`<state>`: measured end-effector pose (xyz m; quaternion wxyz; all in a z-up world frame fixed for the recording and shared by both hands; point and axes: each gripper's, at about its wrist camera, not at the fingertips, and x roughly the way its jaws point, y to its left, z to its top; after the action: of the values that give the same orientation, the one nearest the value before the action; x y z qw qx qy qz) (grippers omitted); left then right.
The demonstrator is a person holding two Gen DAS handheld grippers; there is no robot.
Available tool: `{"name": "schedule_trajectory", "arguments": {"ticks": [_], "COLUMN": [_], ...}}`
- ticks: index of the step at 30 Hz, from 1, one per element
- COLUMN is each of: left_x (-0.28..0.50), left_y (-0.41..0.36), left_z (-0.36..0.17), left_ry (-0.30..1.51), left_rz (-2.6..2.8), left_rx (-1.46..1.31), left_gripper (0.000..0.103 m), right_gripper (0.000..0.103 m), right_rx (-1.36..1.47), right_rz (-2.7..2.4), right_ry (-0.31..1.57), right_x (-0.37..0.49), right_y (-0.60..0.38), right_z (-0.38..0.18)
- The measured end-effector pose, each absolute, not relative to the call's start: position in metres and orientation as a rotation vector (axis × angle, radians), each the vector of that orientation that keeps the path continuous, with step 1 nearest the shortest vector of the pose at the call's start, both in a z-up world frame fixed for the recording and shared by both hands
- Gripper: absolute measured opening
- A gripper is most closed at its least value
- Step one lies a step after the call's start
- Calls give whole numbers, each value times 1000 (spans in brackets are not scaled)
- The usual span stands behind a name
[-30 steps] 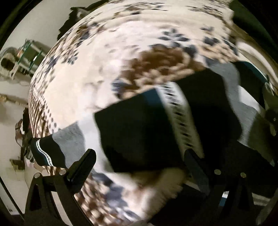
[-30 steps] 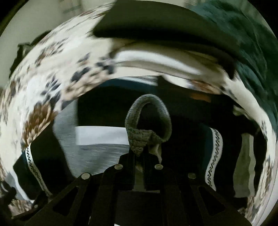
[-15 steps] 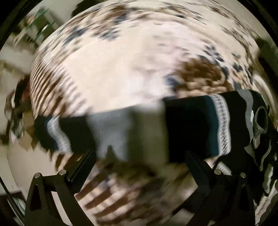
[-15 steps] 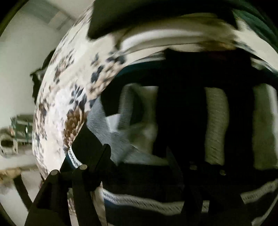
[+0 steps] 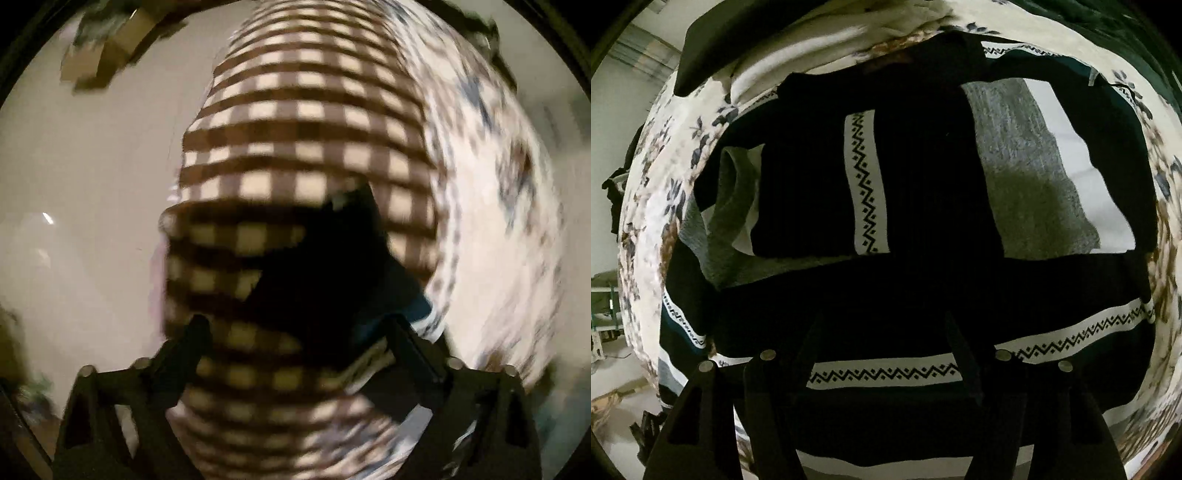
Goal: Fold small clothes
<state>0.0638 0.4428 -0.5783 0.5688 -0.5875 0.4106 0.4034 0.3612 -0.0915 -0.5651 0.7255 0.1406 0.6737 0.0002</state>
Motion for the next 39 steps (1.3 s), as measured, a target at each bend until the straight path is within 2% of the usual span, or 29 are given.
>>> {"name": "schedule_trajectory", "arguments": {"ticks": [1,2,3,4,11,13,16,19,20,22,24,26,31,32,34,36,39], "left_x": [62,63,63,63,73,67,51,21,11,-5,-10,-4,33,40,49,58,70], "left_y": [450,456,460,462,472,468,469,465,462,456,455,457,466,468,467,465,458], "left_z": [-580,-579,-575,-570,-487,-476,-510,-567,-576,-584,-586,-586,-597,-599,-595,-584,-560], "left_ry": [929,911,880,847,667,664,787,880,860,810,724,678,792,816,832,839,807], "left_rz": [954,963,964,959,834,825,869,870,865,866,844,802,776,790,841,890,914], "left_rx": [-1399,-1412,-1421,-1421,-1326,-1287,-1281,-1462,-1516,-1576,-1608,-1627,-1528,-1504,-1437,-1345,-1248], "left_gripper": [47,22,12,9,7,7,7,10,13,29,55,61,61,61,54,12,8], "right_gripper": [68,68,68,68,68,68,68,68,68,68,68,68,68,68,76,83,89], "right_rx": [308,302,290,280,256,250,245,237,233,218,195,185,181,168,118,70,17], "right_rz": [0,3,3,1,-1,0,1,-1,-1,3,10,16,-2,-18,-63,-109,-192], "right_ry": [1488,1488,1487,1487,1489,1487,1494,1506,1507,1504,1500,1502,1495,1490,1482,1465,1415], "right_x": [361,361,361,361,359,358,356,355,355,354,354,353,356,357,362,367,377], "right_y": [-87,-82,-79,-77,-68,-68,-69,-67,-66,-65,-64,-63,-62,-61,-59,-59,-65], "right_z": [-566,-566,-565,-565,-561,-559,-560,-561,-560,-558,-557,-557,-559,-559,-558,-556,-551]}}
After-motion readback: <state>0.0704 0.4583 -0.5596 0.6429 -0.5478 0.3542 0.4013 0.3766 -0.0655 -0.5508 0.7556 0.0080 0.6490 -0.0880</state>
